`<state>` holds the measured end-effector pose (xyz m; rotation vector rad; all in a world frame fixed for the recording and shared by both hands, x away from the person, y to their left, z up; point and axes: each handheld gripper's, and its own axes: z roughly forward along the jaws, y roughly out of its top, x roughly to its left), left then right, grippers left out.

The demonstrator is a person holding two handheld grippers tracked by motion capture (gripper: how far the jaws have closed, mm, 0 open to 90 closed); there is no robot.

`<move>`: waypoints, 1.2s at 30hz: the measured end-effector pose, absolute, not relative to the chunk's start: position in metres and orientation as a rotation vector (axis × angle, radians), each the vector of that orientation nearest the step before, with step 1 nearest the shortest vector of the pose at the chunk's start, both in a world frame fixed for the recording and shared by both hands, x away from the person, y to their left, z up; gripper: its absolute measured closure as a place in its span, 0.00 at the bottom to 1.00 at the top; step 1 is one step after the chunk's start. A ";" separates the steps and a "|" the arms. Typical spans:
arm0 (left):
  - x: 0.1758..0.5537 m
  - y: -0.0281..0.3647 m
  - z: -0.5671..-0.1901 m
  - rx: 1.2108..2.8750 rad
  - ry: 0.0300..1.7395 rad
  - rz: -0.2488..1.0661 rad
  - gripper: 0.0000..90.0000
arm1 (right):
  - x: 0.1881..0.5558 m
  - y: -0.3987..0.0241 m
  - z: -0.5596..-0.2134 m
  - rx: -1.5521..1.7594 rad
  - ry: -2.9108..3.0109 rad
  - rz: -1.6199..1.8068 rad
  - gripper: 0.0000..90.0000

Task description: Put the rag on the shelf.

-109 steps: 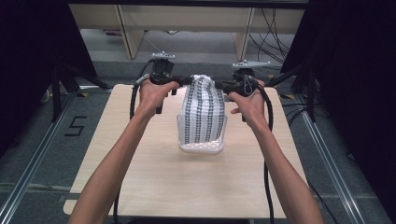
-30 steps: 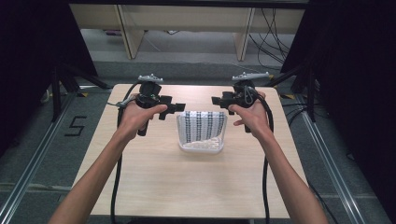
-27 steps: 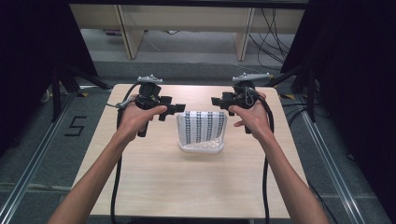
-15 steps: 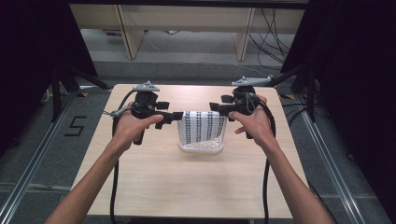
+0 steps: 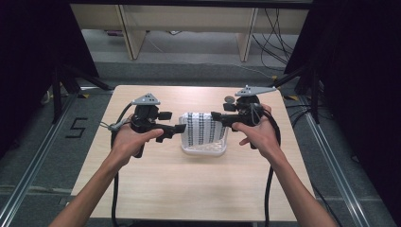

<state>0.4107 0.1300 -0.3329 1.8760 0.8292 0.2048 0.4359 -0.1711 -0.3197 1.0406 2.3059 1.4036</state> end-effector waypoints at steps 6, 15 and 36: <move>0.401 0.131 -0.339 1.880 0.812 0.203 0.26 | 0.426 -0.173 -0.322 1.037 2.304 1.423 0.42; 0.384 0.131 -0.348 1.878 0.775 0.192 0.26 | 0.416 -0.173 -0.325 0.991 2.306 1.428 0.40; 0.355 0.131 -0.365 1.901 0.736 0.180 0.25 | 0.389 -0.173 -0.341 0.966 2.309 1.460 0.35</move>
